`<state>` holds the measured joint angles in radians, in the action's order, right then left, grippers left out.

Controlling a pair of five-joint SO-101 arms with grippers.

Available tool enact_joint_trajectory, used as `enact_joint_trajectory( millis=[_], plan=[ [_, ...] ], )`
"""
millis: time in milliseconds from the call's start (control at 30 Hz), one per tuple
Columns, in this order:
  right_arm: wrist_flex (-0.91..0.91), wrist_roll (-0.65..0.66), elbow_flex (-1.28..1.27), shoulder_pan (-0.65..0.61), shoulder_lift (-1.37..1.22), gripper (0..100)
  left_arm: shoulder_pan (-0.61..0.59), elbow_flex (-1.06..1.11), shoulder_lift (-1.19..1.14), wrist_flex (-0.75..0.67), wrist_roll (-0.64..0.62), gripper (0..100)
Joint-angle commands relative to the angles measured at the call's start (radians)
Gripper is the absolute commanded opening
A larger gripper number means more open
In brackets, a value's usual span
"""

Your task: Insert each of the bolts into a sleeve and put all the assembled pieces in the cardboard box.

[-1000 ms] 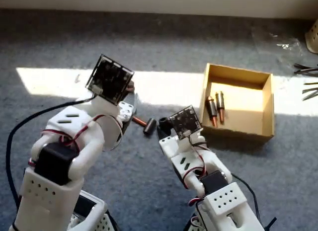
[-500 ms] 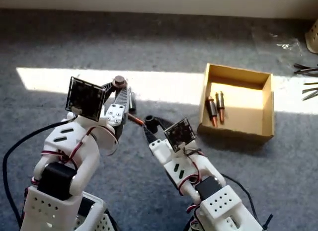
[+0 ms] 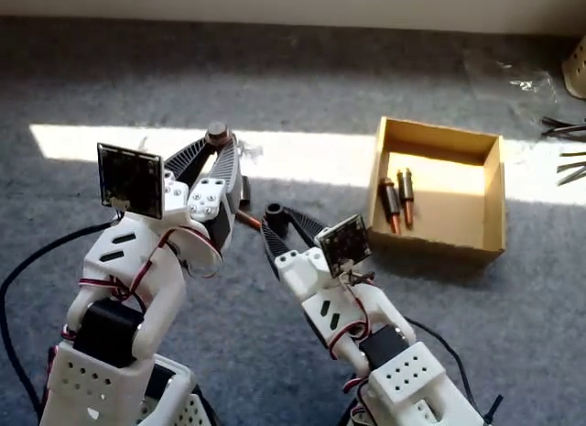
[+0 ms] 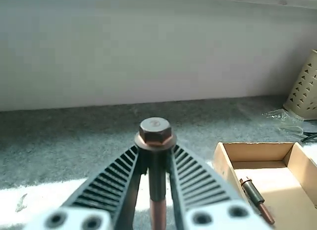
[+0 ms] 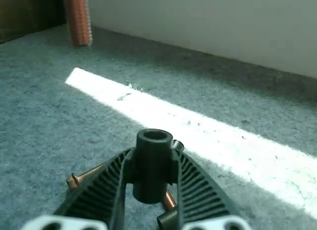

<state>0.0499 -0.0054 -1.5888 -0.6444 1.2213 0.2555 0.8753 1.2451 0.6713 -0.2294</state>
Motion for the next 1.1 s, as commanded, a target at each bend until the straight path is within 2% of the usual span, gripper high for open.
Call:
enact_joint_trajectory(
  millis=[0,100,200,433,533,667,833,1067],
  plan=[
    [0.022,-0.009,0.059,-0.002,0.044,0.4,-0.004,-0.012,0.018,-0.029,-0.012,1],
    [0.021,-0.009,0.054,-0.005,0.143,0.4,0.041,-0.012,0.018,-0.049,-0.012,1],
    [-0.071,-0.009,0.039,-0.004,0.251,0.4,0.074,-0.012,0.018,-0.069,-0.006,1],
    [-0.208,-0.009,0.033,-0.007,0.41,0.4,0.081,-0.012,0.019,-0.068,-0.006,1],
    [-0.252,-0.009,0.033,-0.007,0.444,0.4,0.091,-0.012,0.019,-0.066,-0.006,1],
    [-0.282,-0.009,0.031,-0.022,0.463,0.4,0.163,-0.012,0.019,-0.066,-0.003,1],
    [-0.28,0.038,-0.005,-0.062,0.466,0.4,0.219,-0.012,0.019,-0.066,0.089,1],
    [-0.277,0.083,-0.01,-0.068,0.466,0.4,0.228,-0.012,0.019,-0.066,0.091,1]
  ],
)
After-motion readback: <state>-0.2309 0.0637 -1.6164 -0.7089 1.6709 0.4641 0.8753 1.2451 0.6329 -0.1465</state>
